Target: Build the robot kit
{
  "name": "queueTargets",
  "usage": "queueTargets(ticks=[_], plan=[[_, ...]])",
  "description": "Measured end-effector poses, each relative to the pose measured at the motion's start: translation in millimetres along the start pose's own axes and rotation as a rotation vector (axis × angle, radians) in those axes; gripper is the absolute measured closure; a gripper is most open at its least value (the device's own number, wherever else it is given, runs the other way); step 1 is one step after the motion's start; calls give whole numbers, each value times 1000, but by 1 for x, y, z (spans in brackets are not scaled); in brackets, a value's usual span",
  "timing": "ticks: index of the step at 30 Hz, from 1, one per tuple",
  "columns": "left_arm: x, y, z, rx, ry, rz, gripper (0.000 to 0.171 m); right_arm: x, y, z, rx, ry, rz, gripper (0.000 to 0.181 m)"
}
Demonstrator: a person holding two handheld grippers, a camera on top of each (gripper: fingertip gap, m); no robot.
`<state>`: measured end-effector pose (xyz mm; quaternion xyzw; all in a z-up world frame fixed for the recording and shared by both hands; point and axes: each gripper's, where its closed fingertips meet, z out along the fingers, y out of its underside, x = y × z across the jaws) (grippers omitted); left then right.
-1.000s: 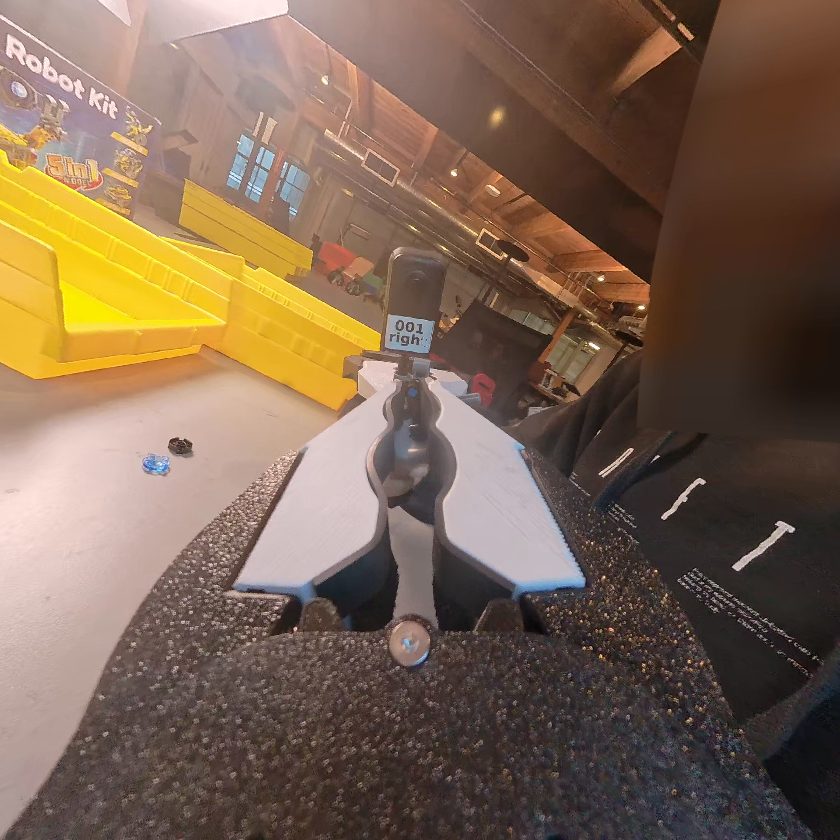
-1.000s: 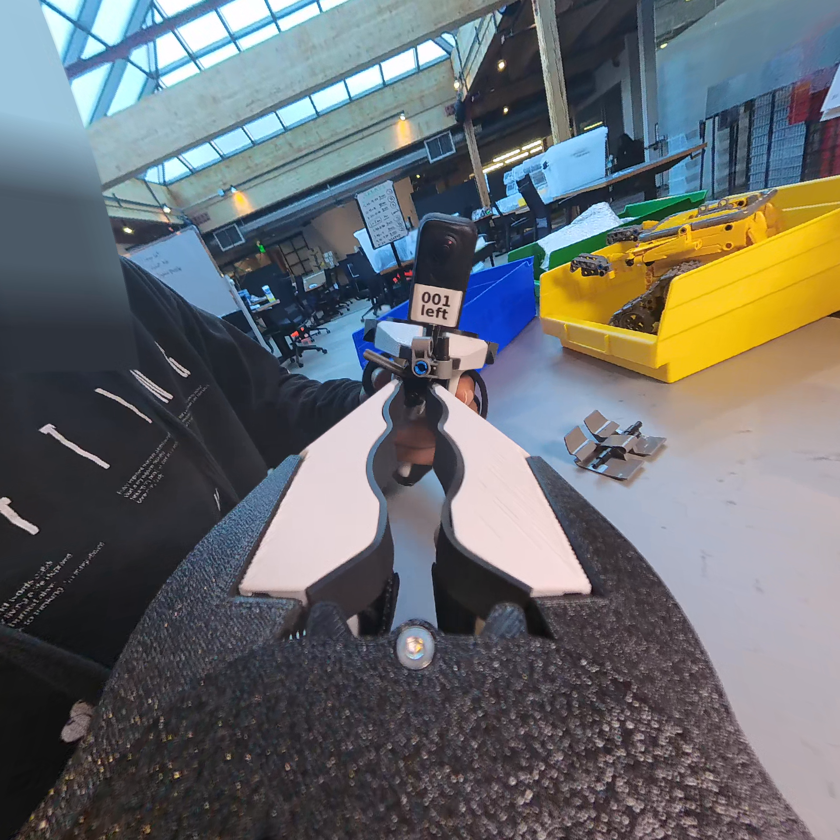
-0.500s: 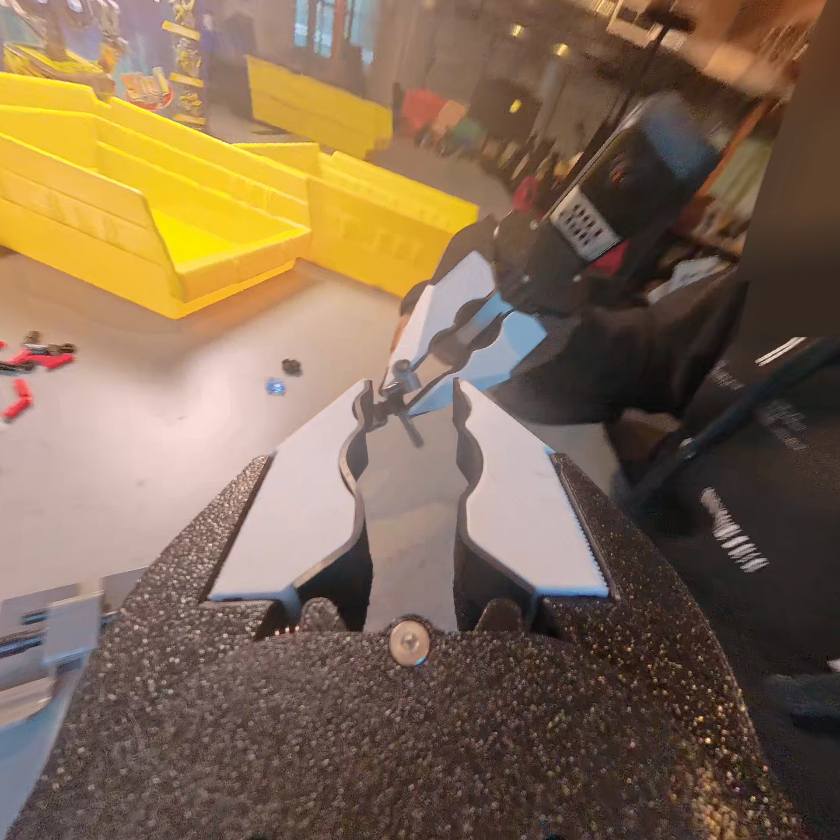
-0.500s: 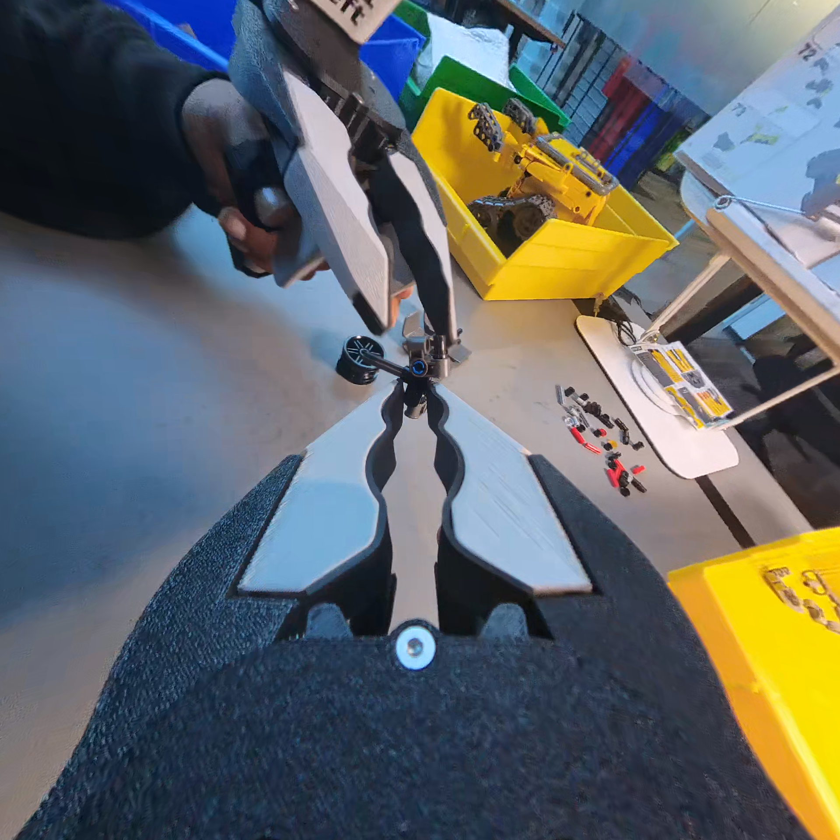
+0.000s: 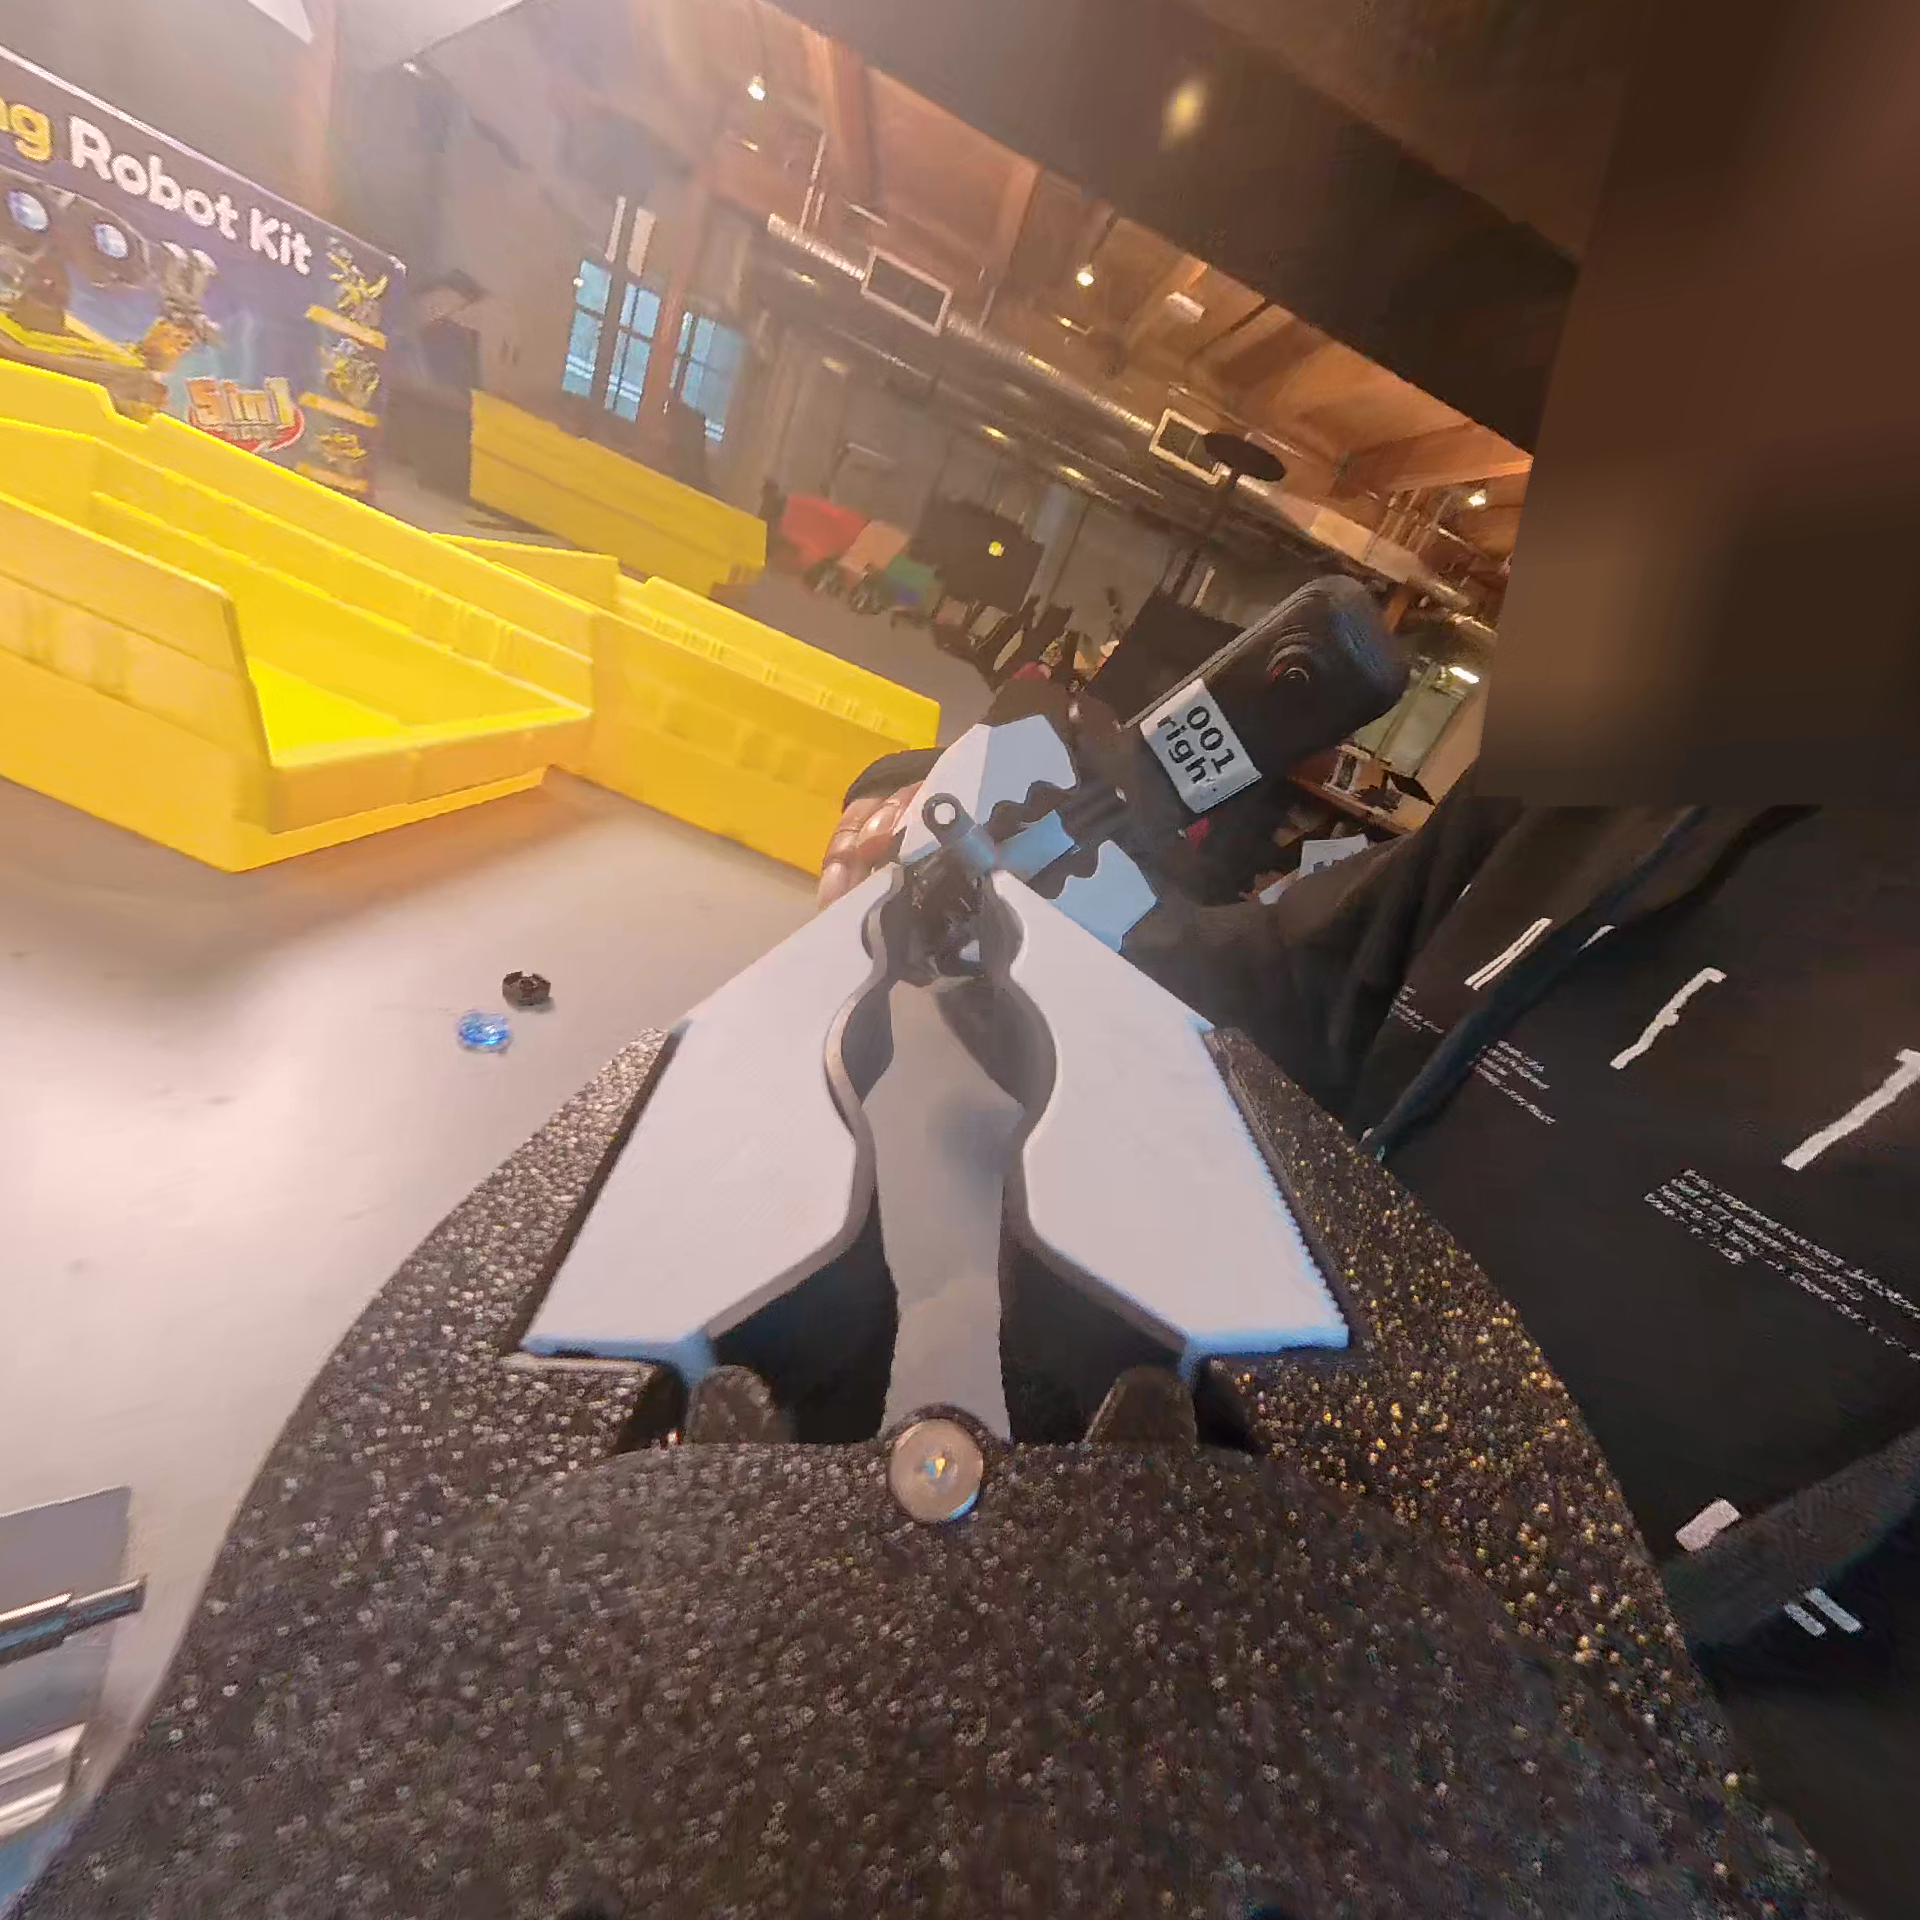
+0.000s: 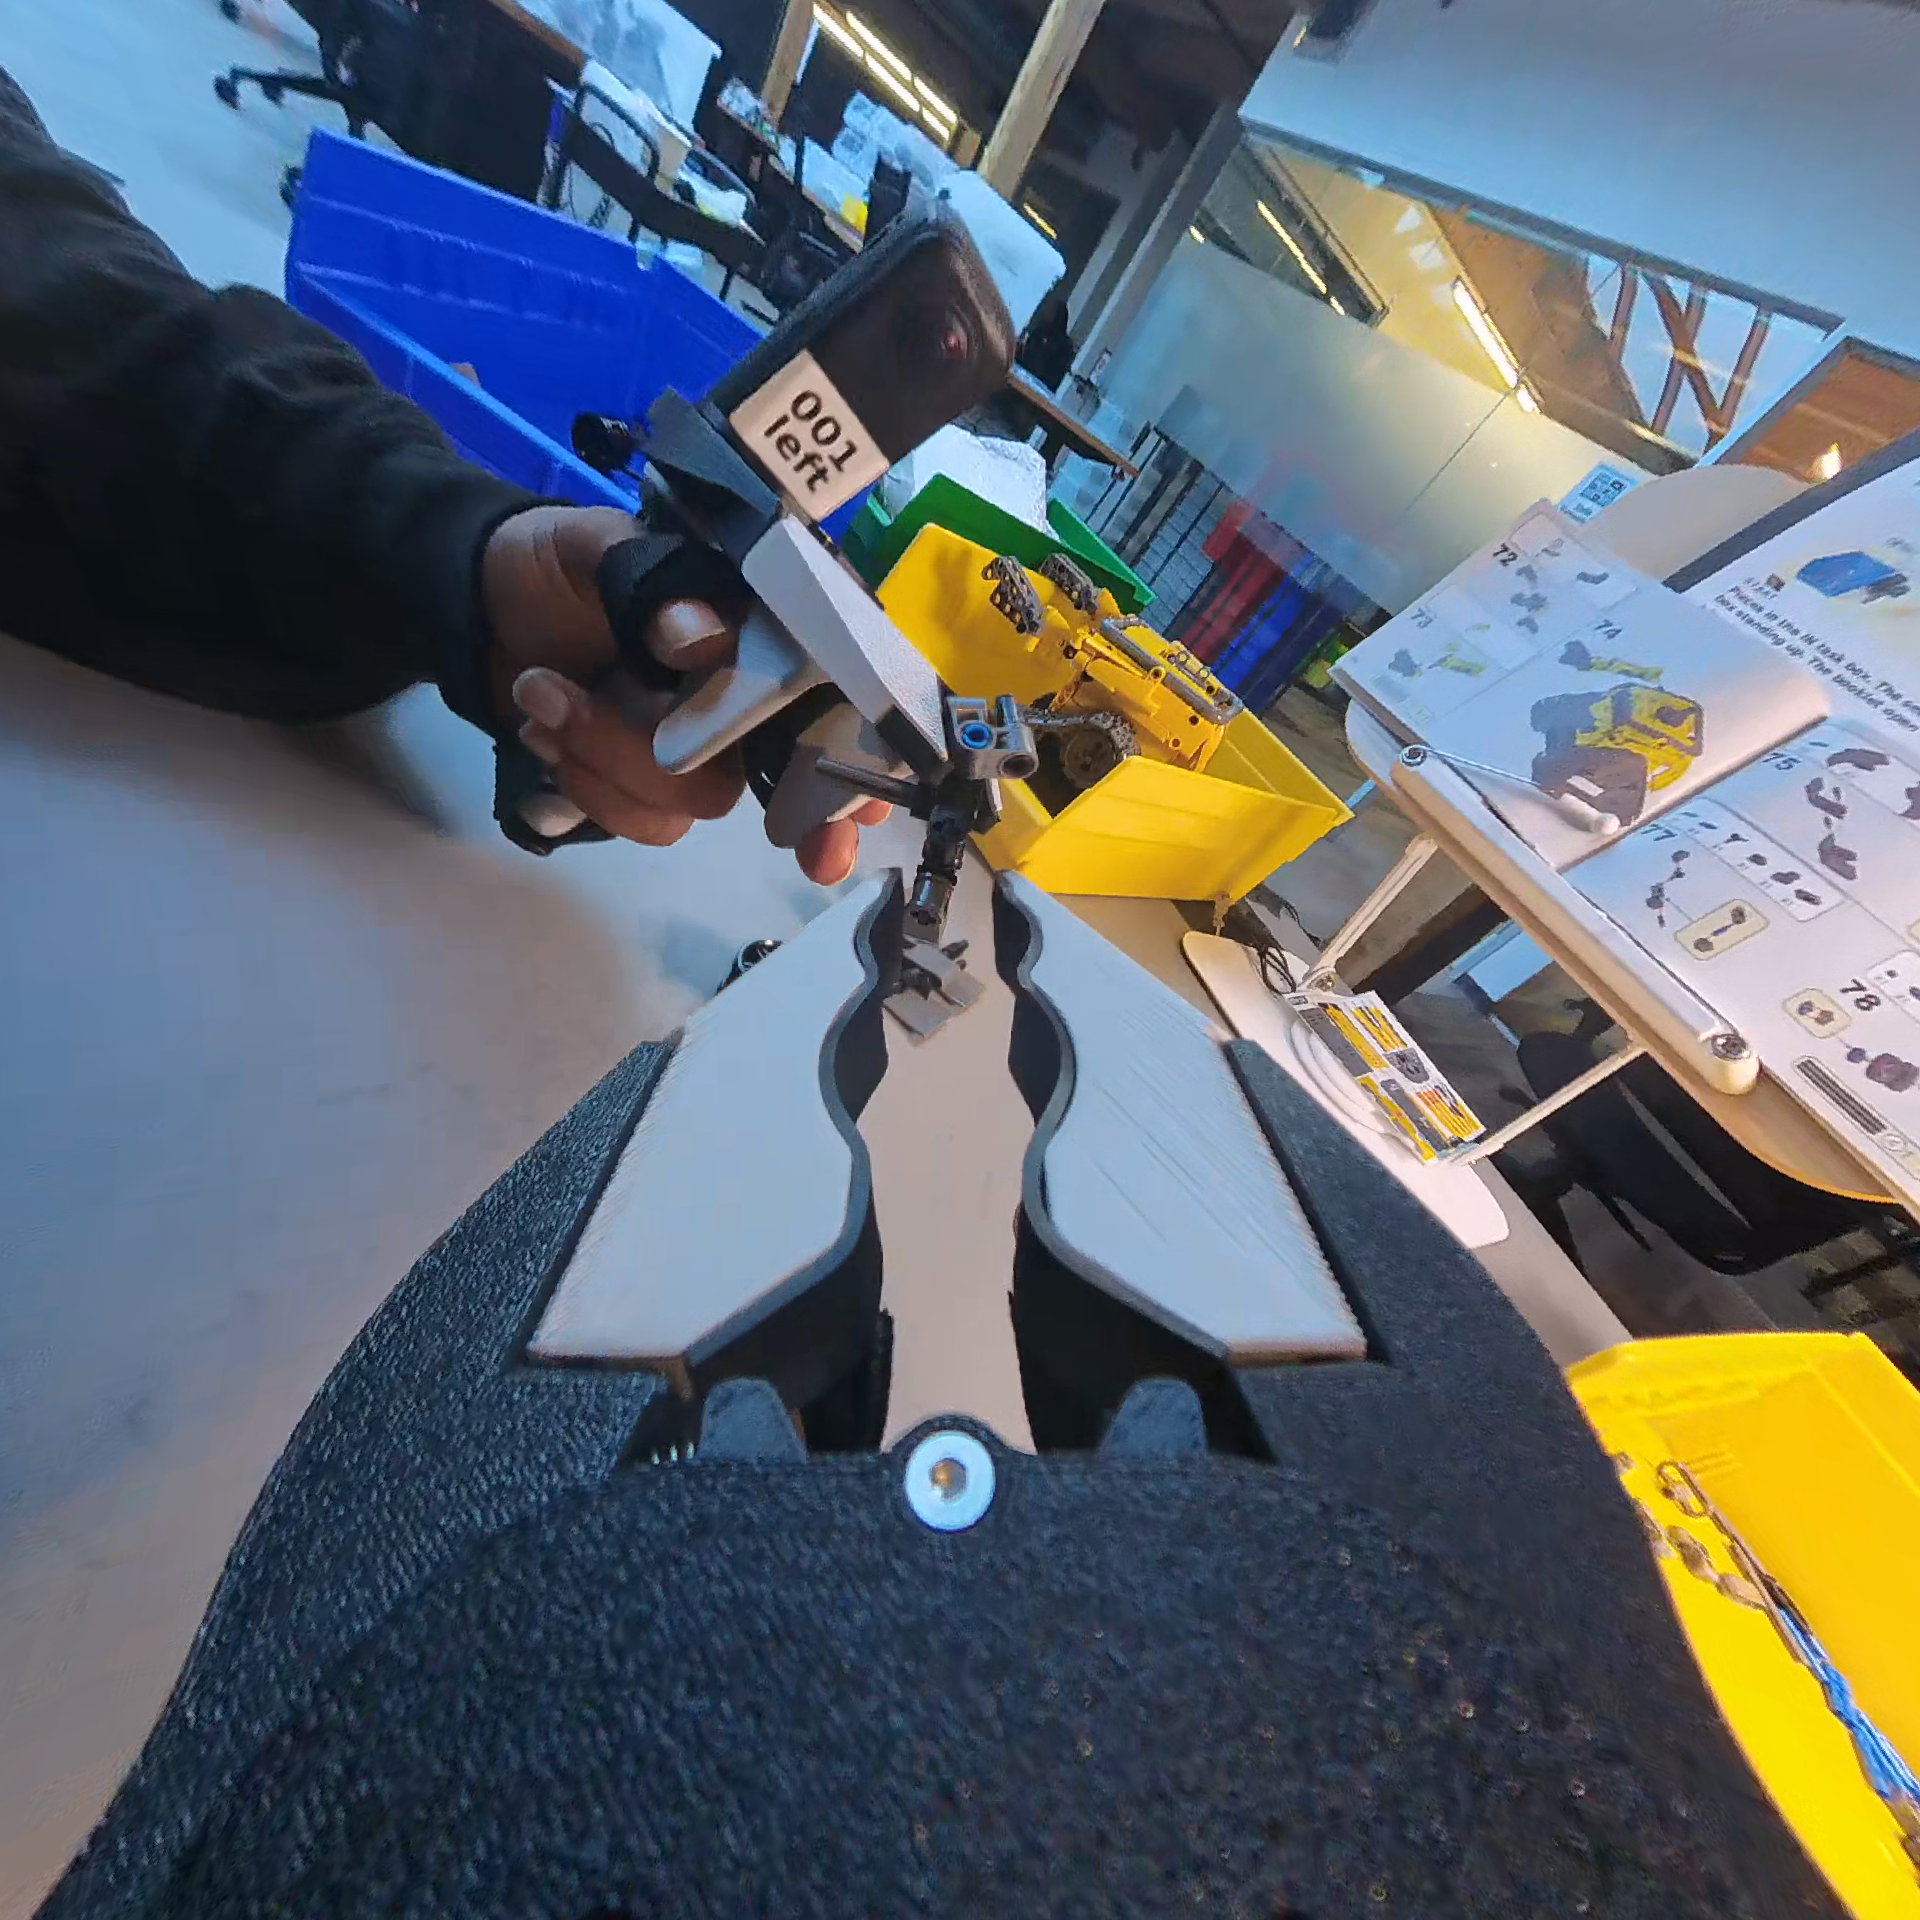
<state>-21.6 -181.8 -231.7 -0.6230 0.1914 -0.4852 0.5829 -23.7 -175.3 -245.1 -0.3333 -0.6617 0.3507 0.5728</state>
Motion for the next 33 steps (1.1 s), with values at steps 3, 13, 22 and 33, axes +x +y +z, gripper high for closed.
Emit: queueTargets(ticks=[3, 13, 22, 33], plan=[[6, 0, 2, 14, 26, 20, 160, -2, -9, -1, 50, -1, 12, 164], [37, 33, -6, -231, 215, 133, 162, -44, -17, -15, 86, -436, 274, 173], [22, 31, -3, -212, 108, 183, 164, -33, -6, -10, 39, -396, 367, 173], [8, 15, 8, -96, -67, 324, 165, -12, -4, -10, 45, -332, 512, 174]])
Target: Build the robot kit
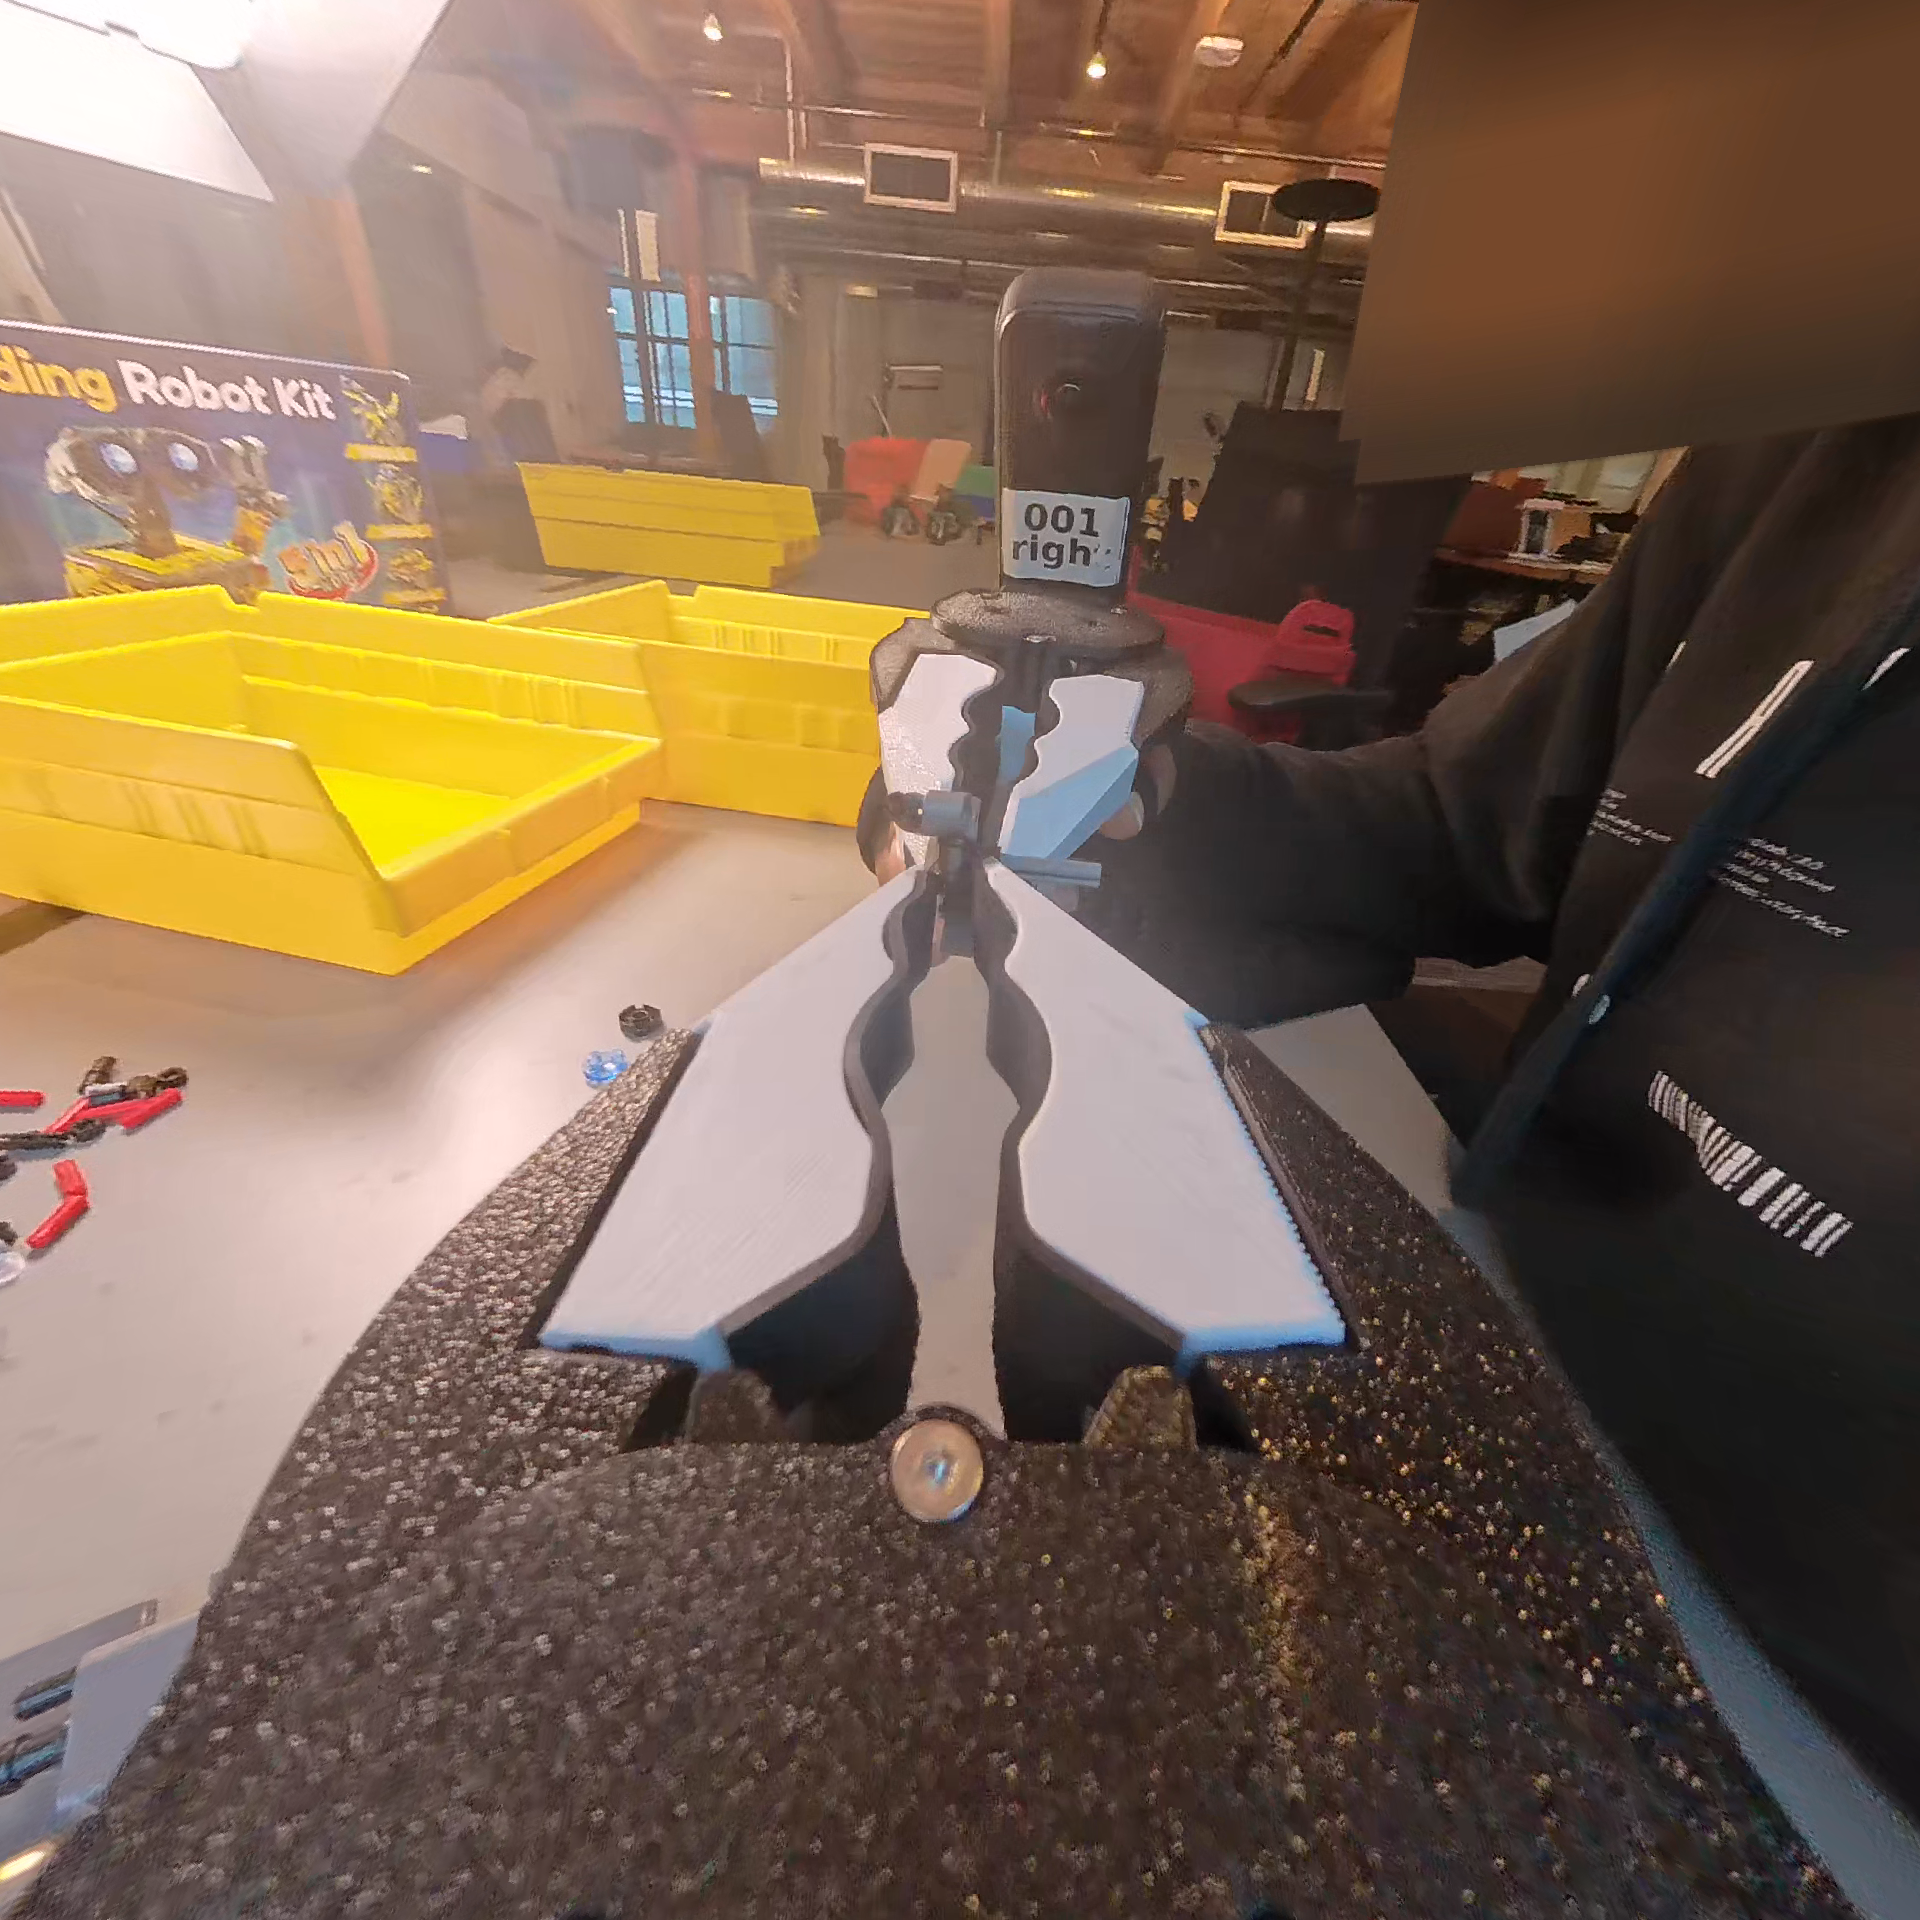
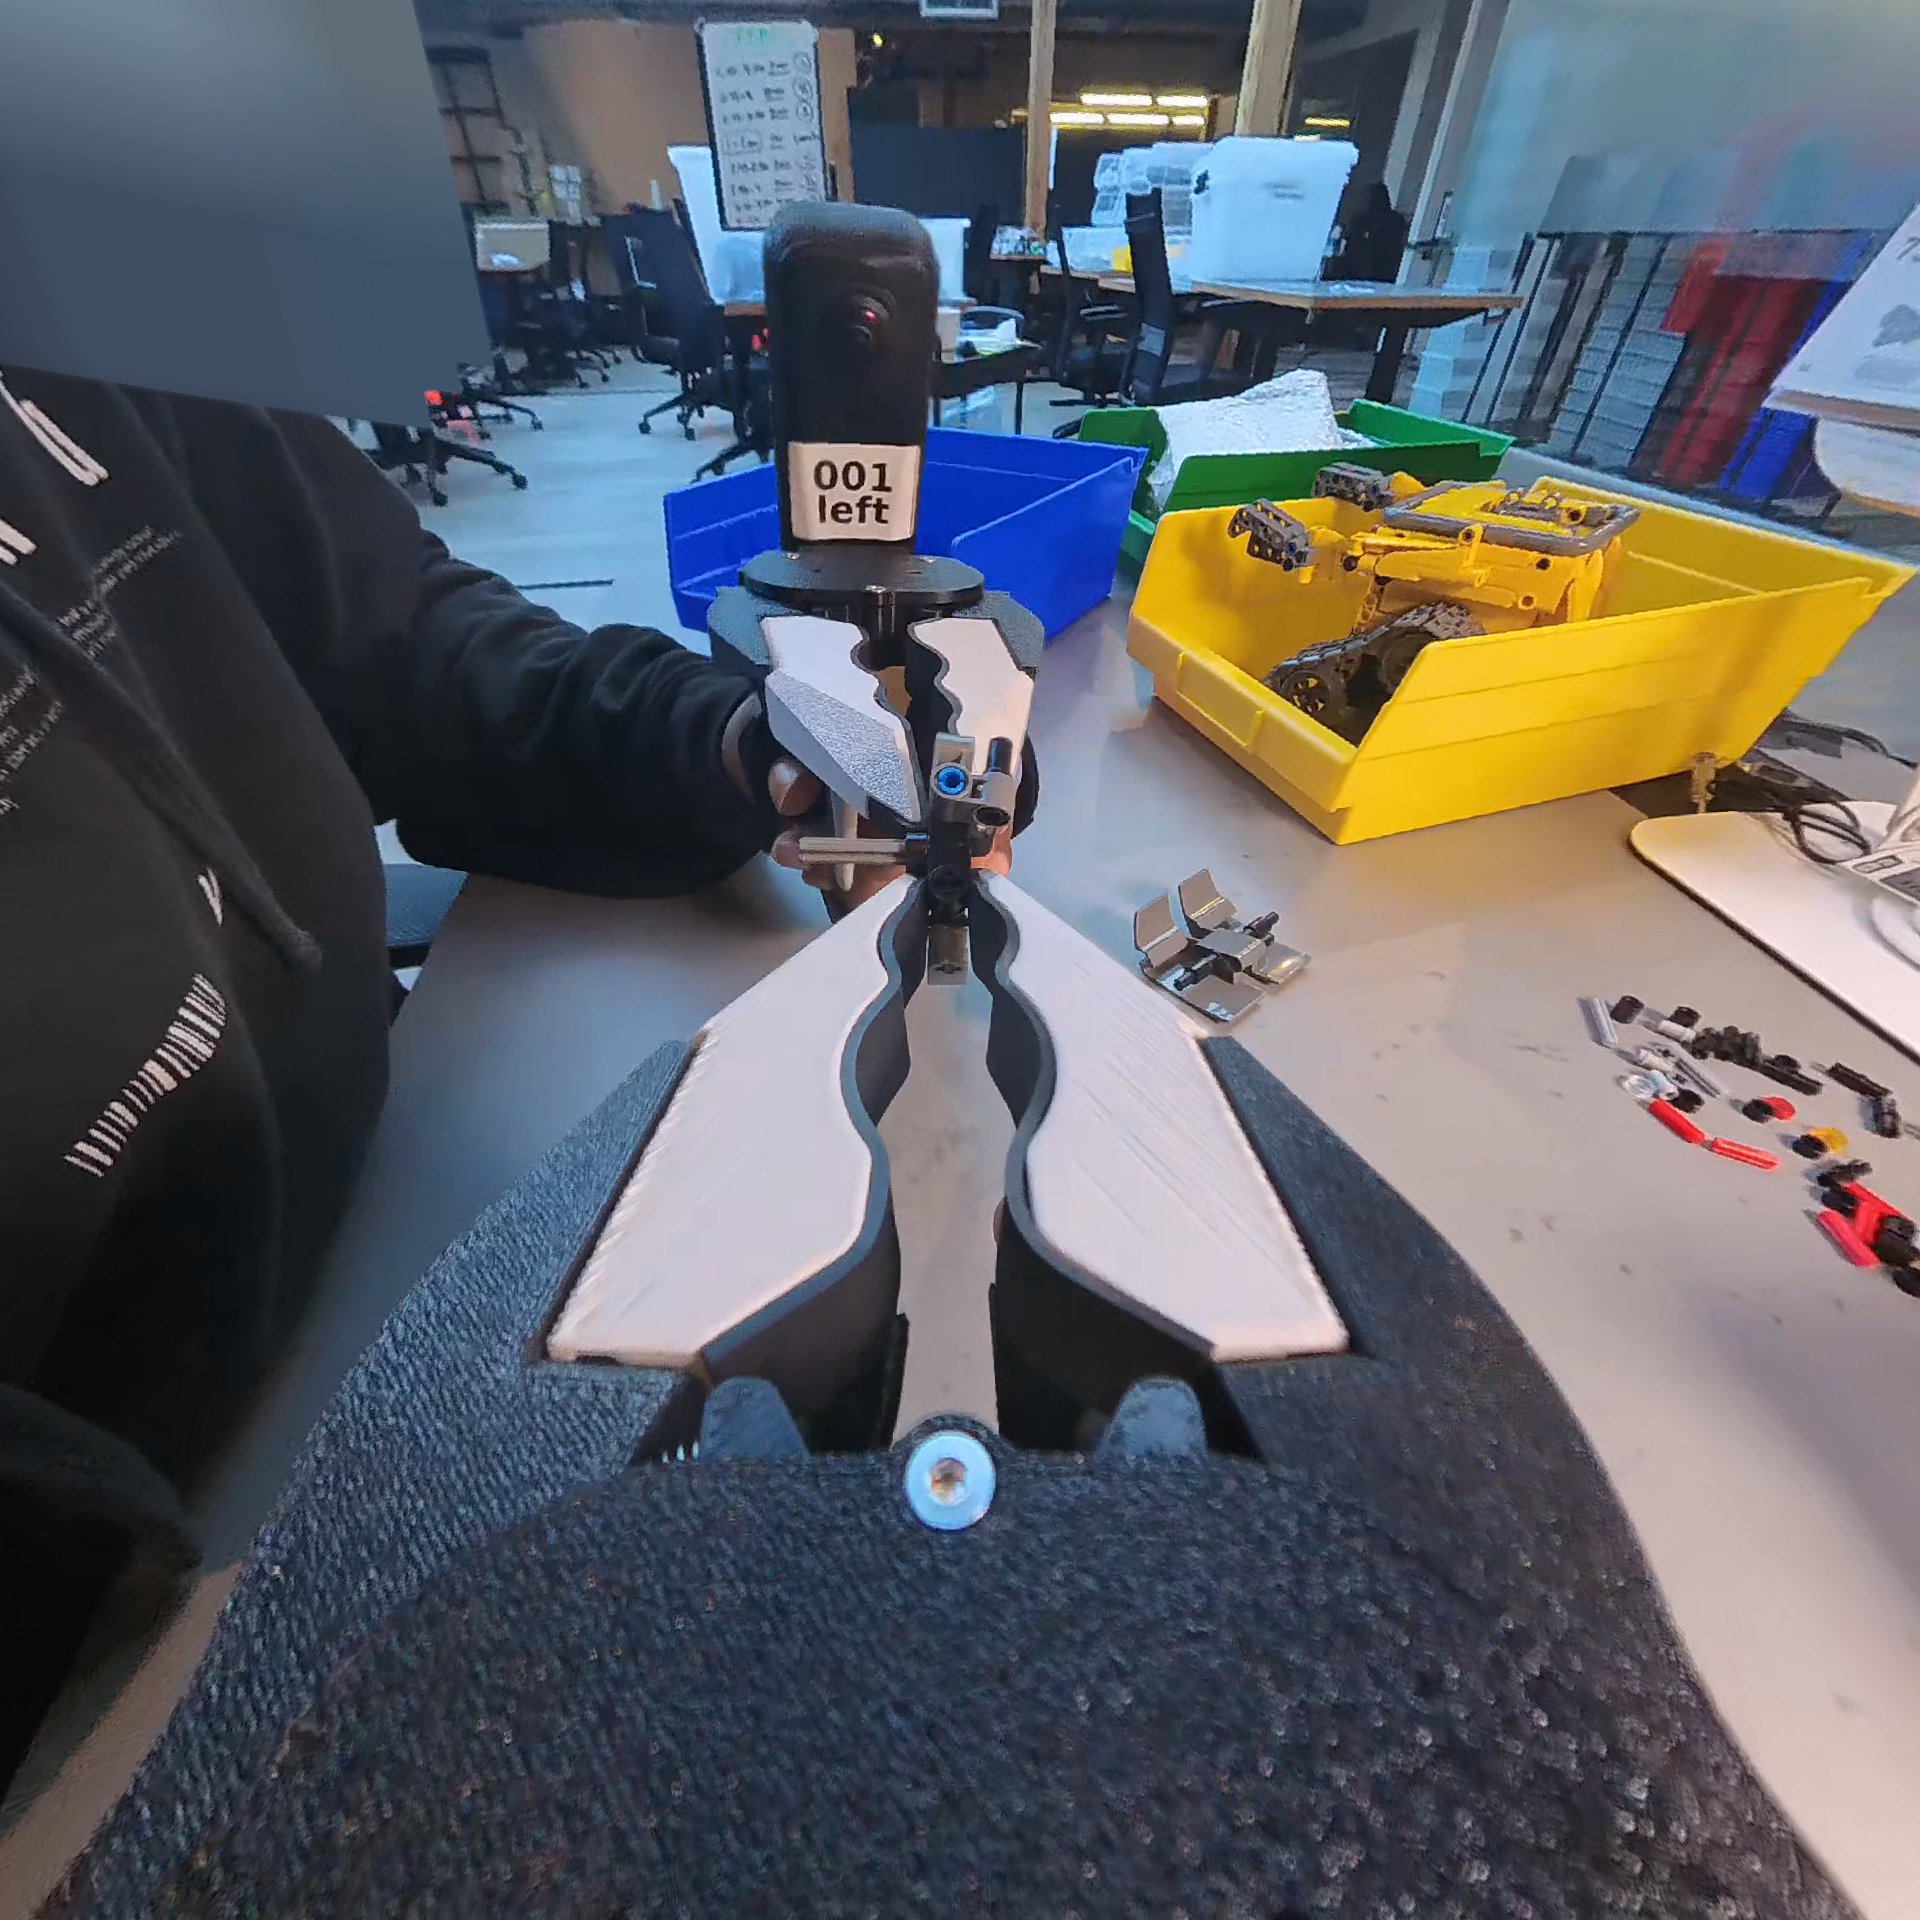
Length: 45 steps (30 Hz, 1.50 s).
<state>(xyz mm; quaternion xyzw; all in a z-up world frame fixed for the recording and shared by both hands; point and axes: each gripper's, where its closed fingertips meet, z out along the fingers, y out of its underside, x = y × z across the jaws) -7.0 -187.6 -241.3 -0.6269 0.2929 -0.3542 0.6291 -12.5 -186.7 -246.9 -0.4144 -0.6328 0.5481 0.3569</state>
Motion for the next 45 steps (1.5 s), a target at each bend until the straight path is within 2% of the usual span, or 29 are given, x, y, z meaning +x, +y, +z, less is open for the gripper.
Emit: queueTargets(ticks=[2, 5, 7, 8, 9, 16, 24, 29, 33, 38, 39, 41, 45], plan=[[2, 2, 1, -9, 12, 7, 165, -2, 2, -1, -6, -28, 25, 174], [4, 5, -3, -32, 80, -105, 164, -5, 8, 1, -29, -52, 22, 174], [2, 5, -4, -37, 89, -151, 148, -10, 10, 3, -38, -71, 8, 174], [4, 5, -4, -44, 101, -164, 146, -10, 11, 3, -46, -70, 4, 174], [6, 6, -4, -55, 116, -163, 152, -10, 13, 4, -53, -68, -1, 174], [-6, 8, 0, -64, -10, -61, 164, 3, 15, 2, -67, -1, 16, 174], [-16, 10, 2, -77, -130, 91, 165, 13, 17, 1, -78, 44, 53, 174], [-14, 12, 1, -66, -83, 11, 165, 11, 19, 1, -81, 20, 63, 174], [-6, 9, -1, -24, 54, -183, 166, 2, 15, 0, -68, -39, 77, 173], [-6, 11, 0, -31, 59, -214, 165, 5, 17, -1, -90, -28, 81, 173], [-11, 13, -2, -44, 50, -236, 165, 8, 20, -1, -106, -7, 84, 174], [-26, 10, -12, -68, -15, -241, 148, 23, 26, -4, -145, 83, 81, 173], [-47, 23, -22, -195, -146, -237, 149, 56, 46, -8, -287, 322, -53, 174]])
